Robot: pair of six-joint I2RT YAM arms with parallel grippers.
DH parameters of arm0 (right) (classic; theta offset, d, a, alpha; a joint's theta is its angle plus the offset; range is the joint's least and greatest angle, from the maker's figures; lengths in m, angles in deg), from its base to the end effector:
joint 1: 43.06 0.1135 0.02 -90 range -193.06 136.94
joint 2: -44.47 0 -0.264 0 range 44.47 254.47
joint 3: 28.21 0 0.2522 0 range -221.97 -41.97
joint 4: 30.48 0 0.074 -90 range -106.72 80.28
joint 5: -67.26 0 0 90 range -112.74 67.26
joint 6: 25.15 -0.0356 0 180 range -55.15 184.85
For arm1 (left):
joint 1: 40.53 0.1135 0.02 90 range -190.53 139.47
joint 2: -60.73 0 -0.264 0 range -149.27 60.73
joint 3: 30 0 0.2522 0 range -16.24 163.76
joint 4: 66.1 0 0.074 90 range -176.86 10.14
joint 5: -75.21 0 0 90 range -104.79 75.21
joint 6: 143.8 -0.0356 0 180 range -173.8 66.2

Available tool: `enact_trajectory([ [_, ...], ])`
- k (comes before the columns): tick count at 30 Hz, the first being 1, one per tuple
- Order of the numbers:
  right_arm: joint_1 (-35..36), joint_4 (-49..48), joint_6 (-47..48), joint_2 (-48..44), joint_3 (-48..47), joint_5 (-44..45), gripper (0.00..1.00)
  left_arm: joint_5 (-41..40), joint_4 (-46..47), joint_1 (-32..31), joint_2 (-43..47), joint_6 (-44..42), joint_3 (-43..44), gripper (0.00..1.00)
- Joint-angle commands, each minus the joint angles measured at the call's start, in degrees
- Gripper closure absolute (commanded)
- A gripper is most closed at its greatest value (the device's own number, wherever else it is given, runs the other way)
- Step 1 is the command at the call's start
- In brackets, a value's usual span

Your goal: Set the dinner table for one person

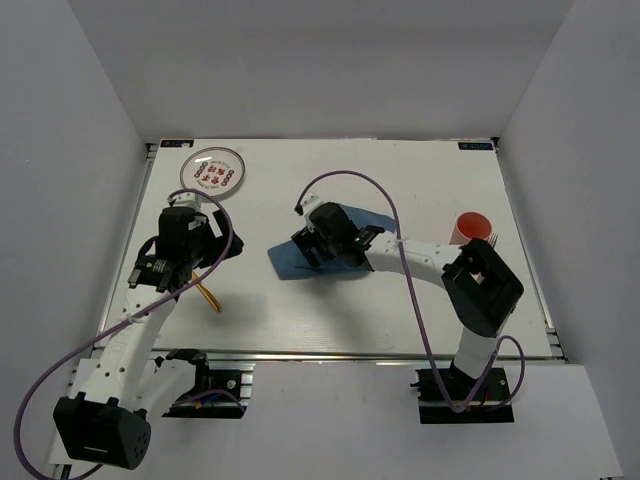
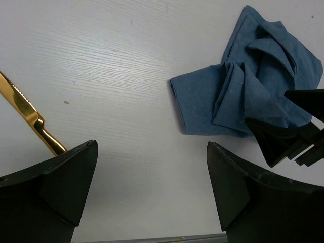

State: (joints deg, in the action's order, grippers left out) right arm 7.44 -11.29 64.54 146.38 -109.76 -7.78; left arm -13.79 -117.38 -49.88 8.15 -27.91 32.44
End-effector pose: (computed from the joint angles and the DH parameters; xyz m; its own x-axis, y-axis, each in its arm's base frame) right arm 0.2580 0.2986 0.2151 -0.4084 -0.4872 -0.7719 -0.6167 0.7708 -0.1602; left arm 0.1876 -0.0315 0.2939 -0.6638 -0.3332 -0.6696 -0.1273 0.9326 -0.3378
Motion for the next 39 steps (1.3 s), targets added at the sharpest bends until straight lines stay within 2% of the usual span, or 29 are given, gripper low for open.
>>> enact_trajectory([
  [1,1.96,1.06,3.48,0.92,-3.48,5.43,0.11,1.55,0.16,-0.50,0.11,-0.58,0.01,0.02],
  [6,3.73,2.22,4.10,2.42,-5.07,3.76,0.11,1.64,0.16,-0.50,0.46,-0.66,-0.08,0.02],
  [8,3.99,2.04,3.14,3.46,-5.60,6.12,0.11,1.73,0.25,-0.50,0.46,-0.58,-0.08,0.02],
  [11,3.64,2.56,1.90,6.28,-7.09,9.82,0.16,1.82,0.25,-0.50,0.37,-0.58,-0.08,0.02],
  [14,3.64,3.27,1.90,8.39,-8.58,11.49,0.33,1.91,0.16,-0.50,0.46,-0.75,0.00,0.02],
  [17,3.64,3.27,1.55,8.75,-9.38,11.67,0.70,1.82,0.25,-0.50,0.63,-0.66,-0.08,0.02],
  [18,3.64,3.01,1.20,8.57,-9.47,11.93,0.85,1.91,0.25,-0.50,0.63,-0.75,-0.08,0.02],
  [20,3.73,3.36,1.11,7.61,-10.08,12.37,0.88,1.82,0.25,-0.50,0.81,-0.75,-0.08,0.02],
  [23,3.64,3.27,1.20,5.50,-11.48,12.11,1.00,2.08,0.34,-0.50,0.63,-0.75,-0.08,0.02],
  [26,3.03,4.14,1.46,4.44,-14.03,11.06,1.00,2.08,0.25,-0.50,0.55,-0.67,0.01,0.02],
  [32,0.22,8.71,1.46,7.33,-25.97,6.31,1.00,1.56,0.25,-0.50,1.07,-0.58,-0.08,0.02],
  [36,-2.51,13.72,-1.00,11.73,-38.53,6.40,1.00,0.24,-0.19,-0.50,1.16,-0.40,0.27,0.02],
  [37,-2.60,13.64,-0.48,11.39,-38.73,4.74,1.00,0.15,-0.36,-0.50,1.16,-0.31,0.36,0.02],
  [39,-2.25,10.76,2.14,8.67,-36.81,-5.69,1.00,-0.12,-0.45,-0.50,1.95,-0.05,0.27,0.02],
])
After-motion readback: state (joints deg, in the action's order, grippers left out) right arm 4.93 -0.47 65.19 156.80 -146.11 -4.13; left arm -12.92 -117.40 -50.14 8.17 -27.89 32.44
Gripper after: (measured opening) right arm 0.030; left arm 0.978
